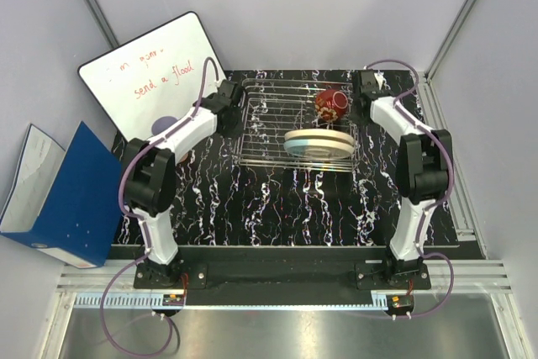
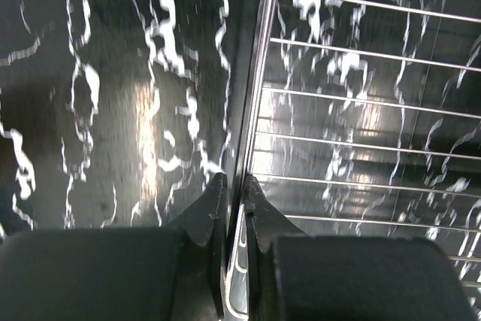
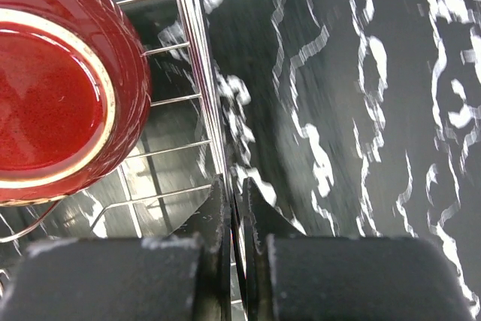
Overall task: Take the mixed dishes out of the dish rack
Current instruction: Move the dish rack to the center of the board.
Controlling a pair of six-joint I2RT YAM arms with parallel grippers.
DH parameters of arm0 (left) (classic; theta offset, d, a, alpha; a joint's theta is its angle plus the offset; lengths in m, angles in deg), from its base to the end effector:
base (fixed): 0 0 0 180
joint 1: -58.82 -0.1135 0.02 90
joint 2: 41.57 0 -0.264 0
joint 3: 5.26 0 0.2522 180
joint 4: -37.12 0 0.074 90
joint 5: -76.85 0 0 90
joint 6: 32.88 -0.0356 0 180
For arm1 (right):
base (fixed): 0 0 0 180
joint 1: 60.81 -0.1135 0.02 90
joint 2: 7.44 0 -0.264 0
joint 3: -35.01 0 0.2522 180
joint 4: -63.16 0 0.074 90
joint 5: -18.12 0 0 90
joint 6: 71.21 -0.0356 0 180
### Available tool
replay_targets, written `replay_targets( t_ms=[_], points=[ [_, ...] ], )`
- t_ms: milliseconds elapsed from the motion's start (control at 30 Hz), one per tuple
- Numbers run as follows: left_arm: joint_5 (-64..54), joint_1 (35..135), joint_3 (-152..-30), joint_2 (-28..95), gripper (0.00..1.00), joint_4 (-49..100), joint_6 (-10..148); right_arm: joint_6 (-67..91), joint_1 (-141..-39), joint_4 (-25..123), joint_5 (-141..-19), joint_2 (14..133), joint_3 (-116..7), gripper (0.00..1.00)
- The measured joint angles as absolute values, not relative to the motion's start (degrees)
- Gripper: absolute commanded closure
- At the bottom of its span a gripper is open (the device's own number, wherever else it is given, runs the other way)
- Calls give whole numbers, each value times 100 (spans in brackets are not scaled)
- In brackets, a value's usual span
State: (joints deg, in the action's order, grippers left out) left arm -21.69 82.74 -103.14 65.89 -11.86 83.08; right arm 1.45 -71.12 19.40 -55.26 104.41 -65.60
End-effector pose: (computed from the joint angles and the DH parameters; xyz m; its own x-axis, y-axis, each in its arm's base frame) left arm 0.3722 -0.1593 0.2302 -0.8457 -0.0984 -0.5244 -0.0446 0.9924 -0.1144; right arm 0.4225 0.0665 0.2208 -0.7723 0.1498 -0.6173 0.2306 0.9716 -0.0527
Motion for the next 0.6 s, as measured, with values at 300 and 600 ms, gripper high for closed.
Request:
replay_targets(
  t_ms=[300, 600],
  points=[
    [-1852, 7894, -10889, 7042, 57, -1068, 8447, 222, -7077, 1804, -5663, 11117, -7496, 96],
    [-1636, 8060, -10886, 6944, 21, -1208, 8677, -836, -7149, 1745, -5434, 10964, -7448, 38]
  ],
)
